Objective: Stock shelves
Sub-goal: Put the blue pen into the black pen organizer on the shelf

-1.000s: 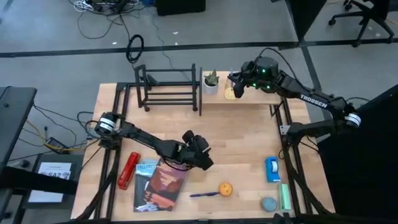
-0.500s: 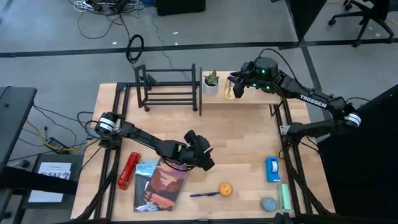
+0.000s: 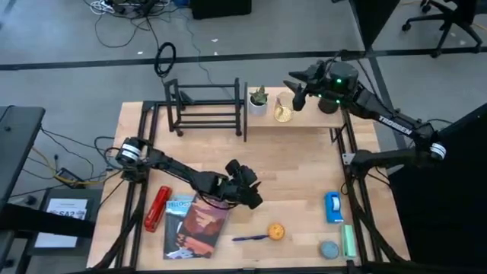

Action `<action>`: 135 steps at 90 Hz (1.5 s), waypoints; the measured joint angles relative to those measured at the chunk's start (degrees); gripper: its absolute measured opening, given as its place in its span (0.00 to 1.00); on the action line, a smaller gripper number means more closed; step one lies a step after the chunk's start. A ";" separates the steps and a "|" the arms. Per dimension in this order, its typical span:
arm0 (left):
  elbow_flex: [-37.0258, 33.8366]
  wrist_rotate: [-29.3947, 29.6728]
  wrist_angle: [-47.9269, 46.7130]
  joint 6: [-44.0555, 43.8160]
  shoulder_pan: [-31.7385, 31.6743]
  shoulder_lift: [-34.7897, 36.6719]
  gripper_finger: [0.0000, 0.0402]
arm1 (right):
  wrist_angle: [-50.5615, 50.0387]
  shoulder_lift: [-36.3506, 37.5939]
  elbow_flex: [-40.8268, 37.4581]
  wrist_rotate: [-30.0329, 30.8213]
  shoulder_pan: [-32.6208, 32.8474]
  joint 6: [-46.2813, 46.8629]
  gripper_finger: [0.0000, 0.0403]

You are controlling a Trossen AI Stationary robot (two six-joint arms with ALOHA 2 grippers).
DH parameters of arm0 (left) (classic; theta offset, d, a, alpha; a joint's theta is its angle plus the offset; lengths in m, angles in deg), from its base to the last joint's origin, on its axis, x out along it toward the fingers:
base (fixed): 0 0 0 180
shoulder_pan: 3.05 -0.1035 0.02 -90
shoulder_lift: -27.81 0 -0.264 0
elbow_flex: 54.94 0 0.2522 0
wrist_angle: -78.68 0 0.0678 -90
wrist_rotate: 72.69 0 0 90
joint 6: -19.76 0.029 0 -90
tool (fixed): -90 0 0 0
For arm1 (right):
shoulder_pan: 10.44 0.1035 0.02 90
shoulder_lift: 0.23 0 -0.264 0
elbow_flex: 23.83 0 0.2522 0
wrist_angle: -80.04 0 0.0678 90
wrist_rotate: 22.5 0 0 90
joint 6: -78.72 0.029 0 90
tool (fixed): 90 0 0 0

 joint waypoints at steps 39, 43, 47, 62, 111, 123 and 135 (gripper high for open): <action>0.00 -0.99 -3.48 10.20 3.70 6.91 0.40 | -14.83 6.76 -1.92 12.57 40.82 4.69 0.23; 0.00 -1.70 -4.44 11.53 4.58 8.06 0.40 | -14.80 5.77 -1.92 15.73 45.65 4.91 0.22; 0.00 -3.41 -5.12 13.52 5.51 9.12 0.40 | -14.55 4.73 -1.92 18.23 50.10 5.32 0.21; 0.02 -20.42 -4.43 20.66 9.24 10.52 0.40 | -13.43 0.53 -1.92 24.28 62.78 11.96 0.19; 13.34 -19.35 -5.72 12.68 20.74 -7.54 0.35 | -0.03 -26.88 -1.95 25.66 83.60 35.55 0.18; 14.47 -14.71 -5.99 6.82 20.98 -9.86 0.35 | 10.00 -36.80 -1.97 17.75 85.16 37.50 0.18; 14.17 -11.39 -6.14 6.53 21.11 -10.75 0.35 | 15.39 -42.31 -1.97 15.99 86.03 41.85 0.18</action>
